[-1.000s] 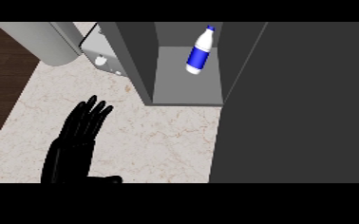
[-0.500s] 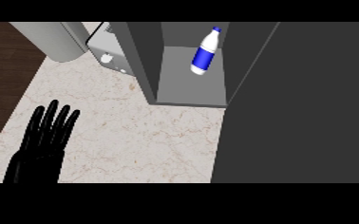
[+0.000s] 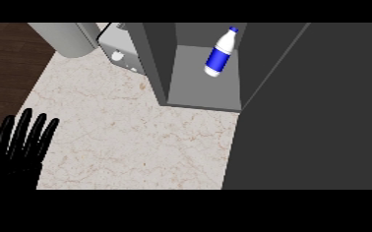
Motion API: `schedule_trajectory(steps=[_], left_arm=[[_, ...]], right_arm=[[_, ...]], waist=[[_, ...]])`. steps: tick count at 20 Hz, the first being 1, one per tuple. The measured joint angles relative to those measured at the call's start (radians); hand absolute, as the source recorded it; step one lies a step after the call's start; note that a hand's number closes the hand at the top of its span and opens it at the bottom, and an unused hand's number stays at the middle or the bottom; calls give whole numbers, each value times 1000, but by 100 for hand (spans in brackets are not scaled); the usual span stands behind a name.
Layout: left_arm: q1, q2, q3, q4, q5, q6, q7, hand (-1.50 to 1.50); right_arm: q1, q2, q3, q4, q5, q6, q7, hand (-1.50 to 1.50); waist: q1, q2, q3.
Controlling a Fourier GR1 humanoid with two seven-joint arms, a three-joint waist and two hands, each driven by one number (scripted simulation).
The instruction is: Pick up the bottled water, place it into the cabinet and close the cabinet
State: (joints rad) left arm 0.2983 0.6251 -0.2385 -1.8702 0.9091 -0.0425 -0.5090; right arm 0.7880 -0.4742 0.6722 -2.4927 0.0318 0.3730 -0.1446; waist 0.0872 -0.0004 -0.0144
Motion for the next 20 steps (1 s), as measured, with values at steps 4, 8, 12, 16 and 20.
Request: schedule_trajectory(steps=[4,8,12,16,20], left_arm=[[16,30,23,-8,19,-44,4,-150],[32,54,42,-13,33,-84,4,-150],[36,76,55,-13,46,-120,8,-150],[35,93,67,-11,52,-142,14,-150],[25,106,75,-10,57,-156,21,-150]], right_arm=[[-45,0,0,1,-10,2,27,150],[-92,-1,-4,3,-19,14,53,150],[-143,-10,-13,4,-27,35,76,150],[-190,-17,-19,6,-34,54,97,150],[-255,-52,-42,4,-40,91,105,150]], waist=[[29,9,0],[59,18,-2],[87,27,-4],[112,33,-6],[137,33,-9]])
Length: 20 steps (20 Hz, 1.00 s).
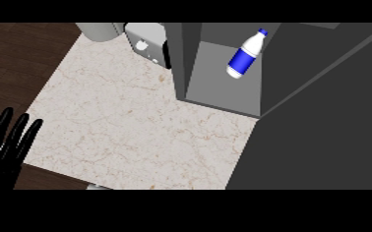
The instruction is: Pick up the bottled water, place it into the cabinet and close the cabinet
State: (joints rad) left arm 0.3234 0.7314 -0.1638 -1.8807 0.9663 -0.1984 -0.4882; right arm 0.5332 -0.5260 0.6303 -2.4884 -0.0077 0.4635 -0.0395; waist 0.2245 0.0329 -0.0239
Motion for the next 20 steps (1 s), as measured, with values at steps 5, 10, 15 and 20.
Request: schedule_trajectory(steps=[5,10,15,20], left_arm=[[-5,16,11,7,5,-15,8,-150],[-4,25,22,15,15,-29,11,-150],[-6,33,32,24,21,-39,14,-150],[-9,36,44,32,31,-47,12,-150]], right_arm=[[-78,-16,-2,3,-4,32,26,150],[-127,-29,-4,3,-9,55,46,150],[-161,-43,-12,4,-13,77,54,150],[-167,-38,-15,6,-18,84,59,150]], waist=[[13,-2,-2],[16,-2,-5],[13,-2,-7],[10,4,-9]])
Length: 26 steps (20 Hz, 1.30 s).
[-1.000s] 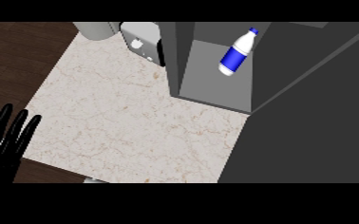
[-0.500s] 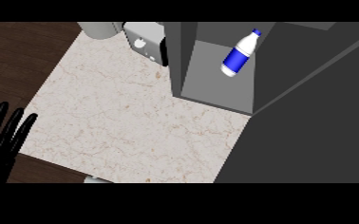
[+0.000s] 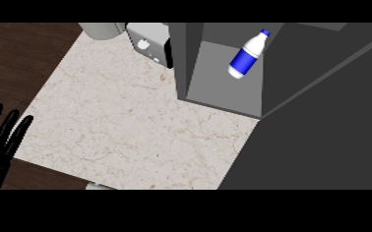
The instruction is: Pick up the bottled water, place it into the cabinet and close the cabinet
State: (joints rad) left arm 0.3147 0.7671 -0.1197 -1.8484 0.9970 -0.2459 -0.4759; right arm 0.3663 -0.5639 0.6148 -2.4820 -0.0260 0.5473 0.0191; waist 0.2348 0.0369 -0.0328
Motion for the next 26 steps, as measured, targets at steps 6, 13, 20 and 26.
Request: schedule_trajectory(steps=[6,13,20,26], left_arm=[[-6,5,8,1,6,-13,0,-150],[-19,14,16,-1,10,-35,-1,-150],[-25,17,20,6,17,-46,3,-150],[-32,22,24,16,20,-53,8,-150]], right_arm=[[7,12,-4,6,-15,6,0,150],[15,38,-13,25,-61,7,2,150],[-26,79,-37,37,-77,-12,43,150],[-140,111,-73,94,-80,-39,151,150]], waist=[[21,19,0],[47,43,6],[48,44,7],[50,39,7]])
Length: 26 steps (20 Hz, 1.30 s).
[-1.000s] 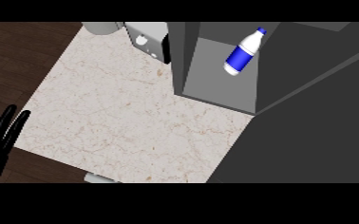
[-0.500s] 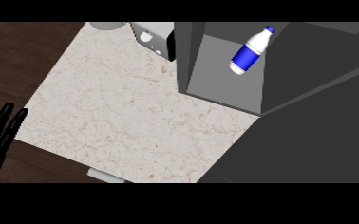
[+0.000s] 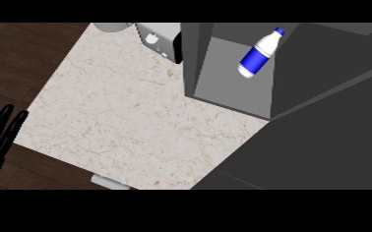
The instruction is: Pick up the bottled water, place it into the cabinet and close the cabinet
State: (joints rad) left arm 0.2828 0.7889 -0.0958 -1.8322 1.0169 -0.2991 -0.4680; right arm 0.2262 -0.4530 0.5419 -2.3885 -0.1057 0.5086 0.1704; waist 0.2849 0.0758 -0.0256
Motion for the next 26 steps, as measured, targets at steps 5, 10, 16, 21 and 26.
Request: schedule_trajectory(steps=[5,10,16,21,26], left_arm=[[-1,-4,-4,11,1,-7,1,-150],[-6,-2,-2,24,4,-17,4,-150],[-9,-1,7,45,12,-25,5,-150],[-8,-2,19,62,22,-26,5,-150],[-7,-9,24,82,27,-33,0,-150]], right_arm=[[-113,43,-32,85,-23,-18,81,150],[-242,110,-61,208,-54,-48,165,150],[-429,231,-113,372,-52,-133,249,150],[-612,354,-192,551,9,-275,309,150],[-814,423,-267,748,52,-419,334,150]], waist=[[3,-4,1],[1,-8,5],[-11,-17,10],[-30,-24,14],[-51,-28,18]])
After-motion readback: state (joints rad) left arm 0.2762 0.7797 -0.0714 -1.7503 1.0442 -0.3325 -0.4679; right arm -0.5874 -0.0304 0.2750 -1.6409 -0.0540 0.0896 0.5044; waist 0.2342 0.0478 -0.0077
